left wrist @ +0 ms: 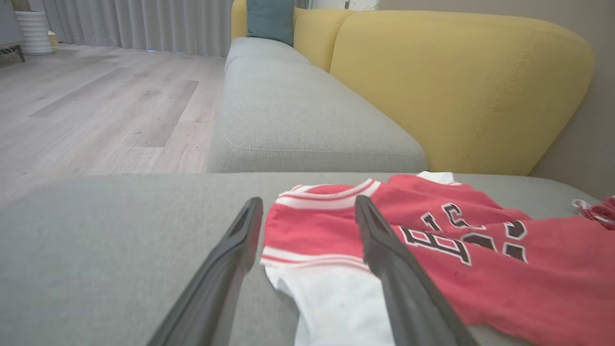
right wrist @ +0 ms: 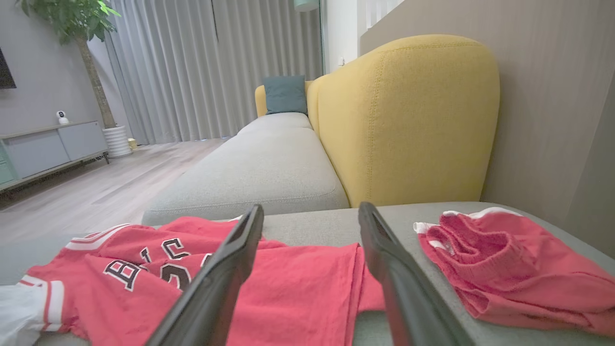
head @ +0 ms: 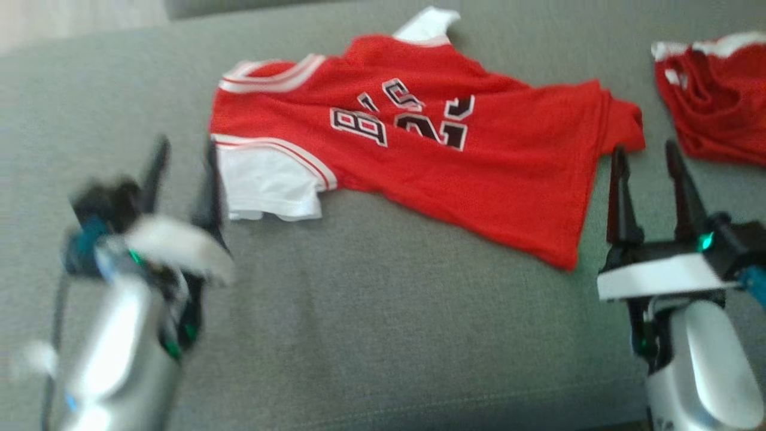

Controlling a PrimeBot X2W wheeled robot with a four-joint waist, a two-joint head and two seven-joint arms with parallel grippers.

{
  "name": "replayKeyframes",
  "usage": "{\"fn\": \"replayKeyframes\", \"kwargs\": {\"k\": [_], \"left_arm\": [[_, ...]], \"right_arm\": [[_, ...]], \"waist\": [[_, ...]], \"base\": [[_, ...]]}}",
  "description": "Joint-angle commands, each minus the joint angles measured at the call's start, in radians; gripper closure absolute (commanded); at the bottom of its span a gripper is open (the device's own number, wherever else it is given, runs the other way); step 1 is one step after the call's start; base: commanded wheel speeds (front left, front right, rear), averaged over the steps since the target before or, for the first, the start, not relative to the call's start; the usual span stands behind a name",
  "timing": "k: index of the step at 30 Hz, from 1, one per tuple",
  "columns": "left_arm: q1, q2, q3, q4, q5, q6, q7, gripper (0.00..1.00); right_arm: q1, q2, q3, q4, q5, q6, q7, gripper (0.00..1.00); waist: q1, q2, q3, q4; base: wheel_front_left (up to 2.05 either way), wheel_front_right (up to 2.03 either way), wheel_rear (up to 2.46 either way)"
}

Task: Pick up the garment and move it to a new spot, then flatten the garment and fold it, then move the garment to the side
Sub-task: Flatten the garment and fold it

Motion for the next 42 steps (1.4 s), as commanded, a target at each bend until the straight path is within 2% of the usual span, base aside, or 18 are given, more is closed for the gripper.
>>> {"fn": "replayKeyframes", "kwargs": {"k": [1,8,17,42], "left_arm": [[0.022,0.007,0.037,-0.063,-0.001,0.014,-0.015,0.00],[0.257,-0.064,0.029,-0.179,-0.002,0.061,-0.020,0.00],[0.414,-0.110,0.031,-0.275,0.041,0.091,-0.020,0.00],[0.463,-0.139,0.059,-0.305,0.095,0.081,-0.020,0.00]], "right_arm": [[0.007,-0.005,0.031,-0.035,0.006,-0.001,-0.007,0.00],[0.087,-0.005,0.058,-0.030,0.021,-0.001,-0.001,0.00],[0.177,-0.005,0.077,-0.020,0.051,-0.001,-0.006,0.00],[0.193,-0.005,0.102,0.028,0.019,-0.001,0.012,0.00]], "waist": [[0.0000,0.0000,-0.064,0.041],[0.0000,0.0000,-0.161,0.074],[0.0000,0.0000,-0.219,0.076],[0.0000,0.0000,-0.221,0.079]], "base": [[0.00,0.00,0.00],[0.00,0.00,0.00],[0.00,0.00,0.00],[0.00,0.00,0.00]]}}
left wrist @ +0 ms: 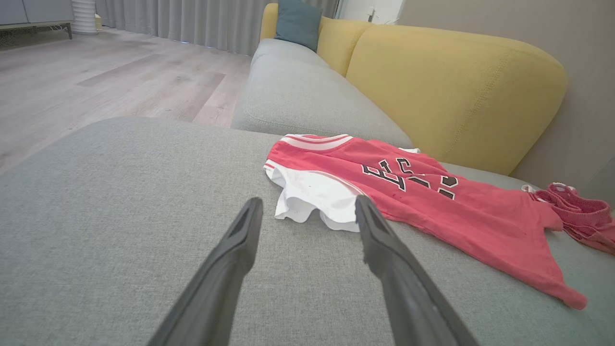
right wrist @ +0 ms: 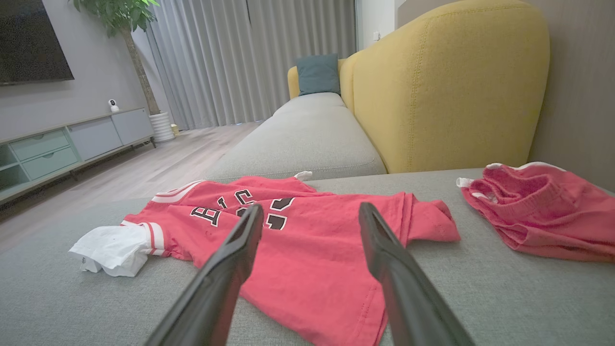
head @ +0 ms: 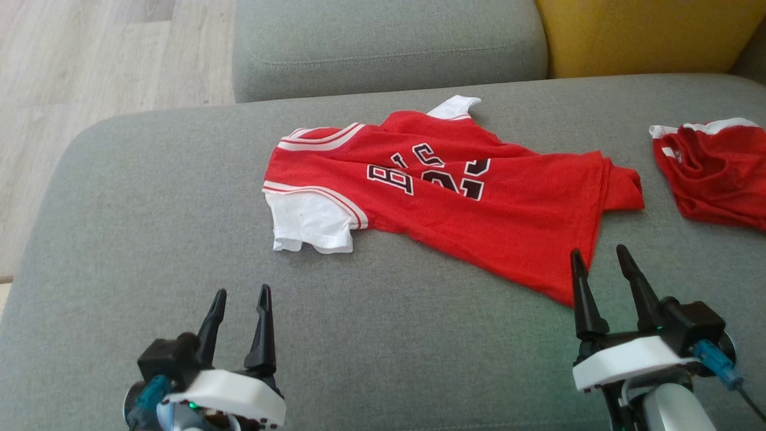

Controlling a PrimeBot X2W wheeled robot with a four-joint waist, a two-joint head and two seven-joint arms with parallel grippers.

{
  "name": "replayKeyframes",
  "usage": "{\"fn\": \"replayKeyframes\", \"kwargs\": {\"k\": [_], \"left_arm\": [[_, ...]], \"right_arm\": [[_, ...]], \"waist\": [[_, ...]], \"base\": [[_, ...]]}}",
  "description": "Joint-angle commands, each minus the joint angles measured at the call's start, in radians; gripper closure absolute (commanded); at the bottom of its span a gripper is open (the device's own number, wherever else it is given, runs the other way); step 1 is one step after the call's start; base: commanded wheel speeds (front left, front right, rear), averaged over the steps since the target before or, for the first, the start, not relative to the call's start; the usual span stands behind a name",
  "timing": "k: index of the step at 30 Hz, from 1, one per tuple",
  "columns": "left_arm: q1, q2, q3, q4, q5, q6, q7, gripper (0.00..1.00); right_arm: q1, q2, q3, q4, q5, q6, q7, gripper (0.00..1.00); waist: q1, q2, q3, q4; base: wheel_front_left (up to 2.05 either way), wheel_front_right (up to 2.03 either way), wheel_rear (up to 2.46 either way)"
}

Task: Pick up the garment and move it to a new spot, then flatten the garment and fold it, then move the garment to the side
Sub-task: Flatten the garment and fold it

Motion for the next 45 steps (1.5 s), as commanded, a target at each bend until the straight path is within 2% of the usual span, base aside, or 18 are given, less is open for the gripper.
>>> {"fn": "replayKeyframes", "kwargs": {"k": [1,11,21,35,36,37,38,39,42,45], "left_arm": [[-0.033,-0.003,0.035,-0.032,0.007,-0.002,-0.012,0.00],[-0.038,-0.007,0.031,-0.034,0.014,-0.005,-0.012,0.00],[-0.079,-0.008,0.023,-0.026,0.025,-0.013,-0.012,0.00],[-0.109,-0.015,0.035,-0.015,0.035,-0.020,-0.012,0.00],[-0.109,-0.016,0.039,-0.014,0.036,-0.020,-0.012,0.00],[-0.109,-0.017,0.041,-0.014,0.037,-0.020,-0.012,0.00],[-0.108,-0.017,0.043,-0.014,0.037,-0.020,-0.012,0.00],[-0.108,-0.018,0.045,-0.014,0.038,-0.020,-0.012,0.00],[-0.108,-0.019,0.052,-0.013,0.038,-0.021,-0.012,0.00],[-0.112,-0.021,0.055,-0.010,0.039,-0.025,-0.012,0.00]], "right_arm": [[-0.021,-0.006,0.021,-0.027,-0.007,-0.001,0.001,0.00],[-0.013,-0.006,-0.015,0.013,-0.008,-0.001,0.065,0.00],[-0.086,-0.006,-0.104,0.207,0.040,-0.001,0.090,0.00],[-0.219,-0.006,-0.071,0.474,0.085,-0.001,0.073,0.00],[-0.231,-0.006,-0.057,0.498,0.101,-0.001,0.068,0.04],[-0.235,-0.006,-0.051,0.511,0.105,-0.001,0.073,0.51],[-0.239,-0.006,-0.044,0.522,0.109,-0.001,0.076,0.69],[-0.243,-0.006,-0.037,0.528,0.115,-0.001,0.077,1.00],[-0.254,-0.006,-0.027,0.534,0.128,-0.001,0.077,1.00],[-0.263,-0.006,-0.060,0.516,0.104,-0.001,0.063,1.00]], "waist": [[0.0001,-0.0001,0.001,0.000],[0.0001,-0.0001,0.030,0.003],[0.0001,-0.0001,0.115,0.036],[0.0001,-0.0001,0.164,0.069],[0.0001,-0.0001,0.164,0.067],[0.0001,-0.0001,0.164,0.066],[0.0001,-0.0001,0.164,0.063],[0.0001,-0.0001,0.163,0.060],[0.0001,-0.0001,0.163,0.045],[0.0001,-0.0001,0.165,0.026]], "base": [[0.00,0.00,0.00],[0.00,0.00,0.00],[0.00,0.00,0.00],[0.00,0.00,0.00],[0.00,0.00,0.00],[0.00,0.00,0.00],[0.00,0.00,0.00],[0.00,0.00,0.00],[0.00,0.00,0.00],[0.00,0.00,0.00]]}}
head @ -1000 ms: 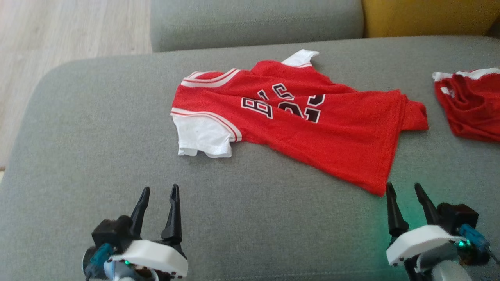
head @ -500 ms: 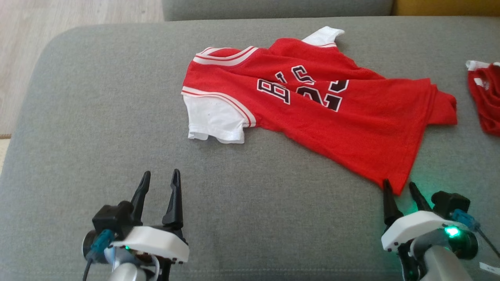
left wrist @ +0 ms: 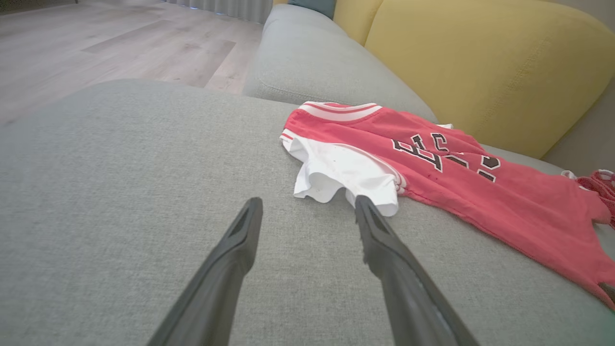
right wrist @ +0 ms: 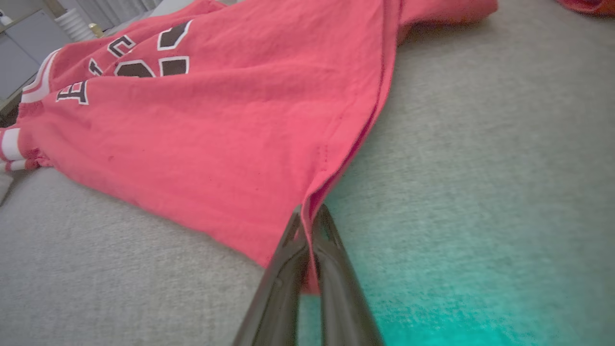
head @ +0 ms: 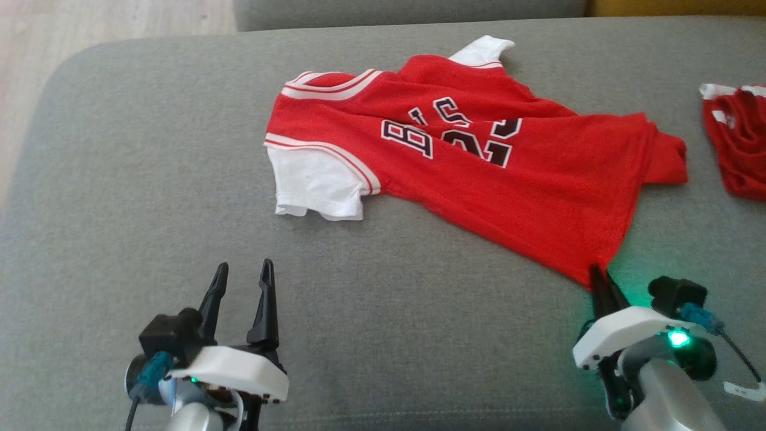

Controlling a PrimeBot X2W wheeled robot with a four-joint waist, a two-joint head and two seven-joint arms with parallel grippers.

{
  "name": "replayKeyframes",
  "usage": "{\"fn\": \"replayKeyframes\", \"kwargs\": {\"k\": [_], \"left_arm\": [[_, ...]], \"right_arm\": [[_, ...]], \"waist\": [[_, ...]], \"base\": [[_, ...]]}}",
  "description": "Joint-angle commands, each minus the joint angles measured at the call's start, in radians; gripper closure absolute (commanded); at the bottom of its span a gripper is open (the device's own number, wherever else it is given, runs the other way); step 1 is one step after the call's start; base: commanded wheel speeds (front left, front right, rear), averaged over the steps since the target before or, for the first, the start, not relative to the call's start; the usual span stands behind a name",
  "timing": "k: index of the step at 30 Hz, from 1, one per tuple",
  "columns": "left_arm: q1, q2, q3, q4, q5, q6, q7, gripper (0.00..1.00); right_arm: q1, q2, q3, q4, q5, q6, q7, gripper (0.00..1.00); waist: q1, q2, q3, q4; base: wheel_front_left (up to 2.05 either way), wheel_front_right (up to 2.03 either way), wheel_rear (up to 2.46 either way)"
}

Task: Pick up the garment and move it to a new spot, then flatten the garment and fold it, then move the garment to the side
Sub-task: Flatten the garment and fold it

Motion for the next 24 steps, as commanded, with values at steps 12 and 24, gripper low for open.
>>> {"fn": "replayKeyframes", "kwargs": {"k": [12,24], "left_arm": [[-0.111,-0.008,0.020,0.043,0.004,-0.033,-0.008,0.00],[-0.315,-0.026,-0.028,0.288,-0.008,-0.061,0.038,0.00]], "right_arm": [[0.015,-0.005,-0.220,-0.253,-0.189,-0.001,0.072,1.00],[0.048,-0.005,-0.152,-0.381,-0.133,-0.001,0.134,1.00]], "waist": [[0.0000,-0.0001,0.018,-0.052],[0.0000,-0.0001,0.064,-0.073]], "base": [[0.00,0.00,0.00],[0.00,0.00,0.00]]}}
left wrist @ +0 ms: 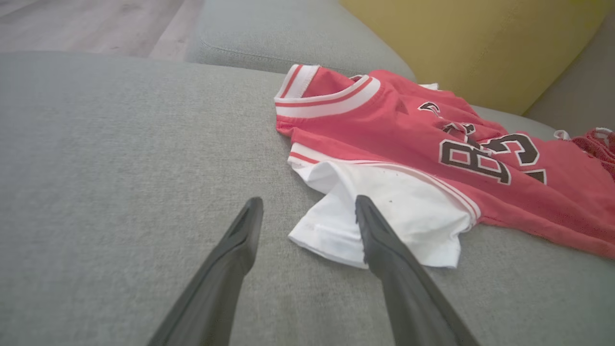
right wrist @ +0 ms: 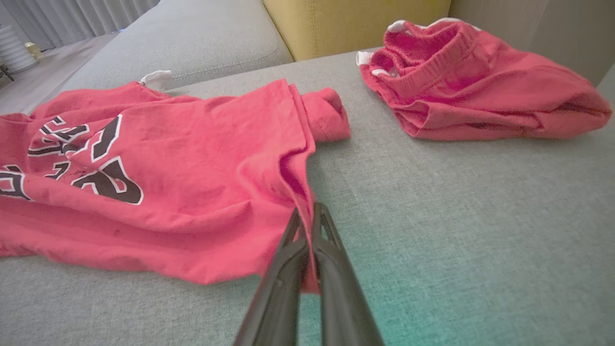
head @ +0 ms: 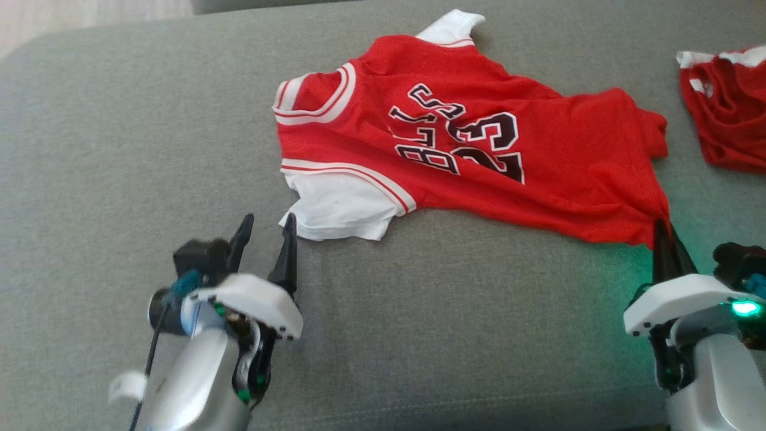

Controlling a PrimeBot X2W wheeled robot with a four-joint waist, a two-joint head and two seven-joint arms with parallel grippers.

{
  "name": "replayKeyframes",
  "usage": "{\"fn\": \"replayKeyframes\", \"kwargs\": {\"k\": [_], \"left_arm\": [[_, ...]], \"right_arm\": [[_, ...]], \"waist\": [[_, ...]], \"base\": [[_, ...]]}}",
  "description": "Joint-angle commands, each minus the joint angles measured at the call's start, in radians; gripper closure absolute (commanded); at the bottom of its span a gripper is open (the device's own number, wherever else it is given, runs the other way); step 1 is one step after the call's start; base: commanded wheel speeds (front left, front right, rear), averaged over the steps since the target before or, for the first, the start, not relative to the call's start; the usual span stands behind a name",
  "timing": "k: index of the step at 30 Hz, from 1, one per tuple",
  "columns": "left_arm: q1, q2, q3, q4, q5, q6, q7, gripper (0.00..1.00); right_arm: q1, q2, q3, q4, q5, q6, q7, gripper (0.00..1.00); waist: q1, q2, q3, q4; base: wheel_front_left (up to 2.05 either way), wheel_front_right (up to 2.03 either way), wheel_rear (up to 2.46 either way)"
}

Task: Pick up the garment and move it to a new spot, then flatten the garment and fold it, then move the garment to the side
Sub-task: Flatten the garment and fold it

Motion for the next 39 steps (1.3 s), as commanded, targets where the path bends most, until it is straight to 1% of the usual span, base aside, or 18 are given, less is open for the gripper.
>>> {"fn": "replayKeyframes", "kwargs": {"k": [1,7,11,12,13,14,15,21,26,27,32,33,39], "left_arm": [[-0.071,0.005,0.016,0.028,0.005,-0.001,0.013,0.00],[-0.150,0.006,-0.003,0.176,0.018,-0.001,0.043,0.00],[-0.171,0.007,-0.015,0.225,0.022,-0.010,0.048,0.00],[-0.175,0.007,-0.021,0.238,0.024,-0.015,0.049,0.10],[-0.177,0.007,-0.026,0.247,0.025,-0.021,0.049,0.53],[-0.178,0.007,-0.031,0.254,0.024,-0.027,0.047,0.82],[-0.179,0.006,-0.035,0.259,0.024,-0.033,0.044,1.00],[-0.166,0.006,-0.053,0.258,0.022,-0.054,0.018,1.00],[-0.117,0.017,-0.021,0.168,-0.010,-0.056,-0.020,1.00],[-0.086,0.026,0.000,0.102,-0.021,-0.050,-0.031,1.00],[0.007,0.055,0.054,-0.124,-0.033,-0.020,-0.043,1.00],[0.042,0.066,0.074,-0.230,-0.030,-0.003,-0.044,1.00],[0.107,0.114,0.109,-0.550,0.000,0.044,-0.031,1.00]], "right_arm": [[-0.010,-0.007,0.041,-0.043,0.011,-0.001,0.001,1.00],[-0.020,-0.007,0.077,-0.055,0.025,-0.001,0.000,1.00],[-0.017,-0.007,0.083,-0.061,0.029,-0.001,-0.003,1.00],[-0.015,-0.007,0.084,-0.063,0.029,-0.001,-0.003,1.00],[-0.014,-0.007,0.085,-0.064,0.030,-0.001,-0.004,1.00],[-0.013,-0.007,0.084,-0.065,0.031,-0.001,-0.005,1.00],[-0.011,-0.007,0.084,-0.066,0.031,-0.001,-0.007,1.00],[-0.005,-0.007,0.096,-0.076,0.038,-0.001,-0.024,1.00],[0.003,-0.007,0.094,-0.116,0.042,-0.001,-0.043,1.00],[0.007,-0.007,0.091,-0.149,0.047,-0.001,-0.053,1.00],[0.027,-0.007,0.075,-0.271,0.054,-0.001,-0.070,1.00],[0.036,-0.007,0.072,-0.332,0.058,-0.001,-0.071,1.00],[0.059,-0.007,0.084,-0.540,0.049,-0.001,-0.033,1.00]], "waist": [[0.0000,0.0000,0.014,-0.014],[0.0000,0.0000,0.035,-0.041],[0.0000,0.0000,0.038,-0.050],[0.0000,0.0000,0.038,-0.053],[0.0000,0.0000,0.037,-0.056],[0.0000,0.0000,0.035,-0.058],[0.0000,0.0000,0.033,-0.060],[0.0000,0.0000,-0.003,-0.063],[0.0000,0.0000,-0.054,-0.057],[0.0000,0.0000,-0.077,-0.052],[0.0000,0.0000,-0.138,-0.042],[0.0000,0.0000,-0.161,-0.038],[0.0000,0.0000,-0.213,-0.035]], "base": [[0.00,0.00,0.00],[0.00,0.00,0.00],[0.00,0.00,0.00],[0.00,0.00,0.00],[0.00,0.00,0.00],[0.00,0.00,0.00],[0.00,0.00,0.00],[0.00,0.00,0.00],[0.00,0.00,0.00],[0.00,0.00,0.00],[0.00,0.00,0.00],[0.00,0.00,0.00],[0.00,0.00,0.00]]}}
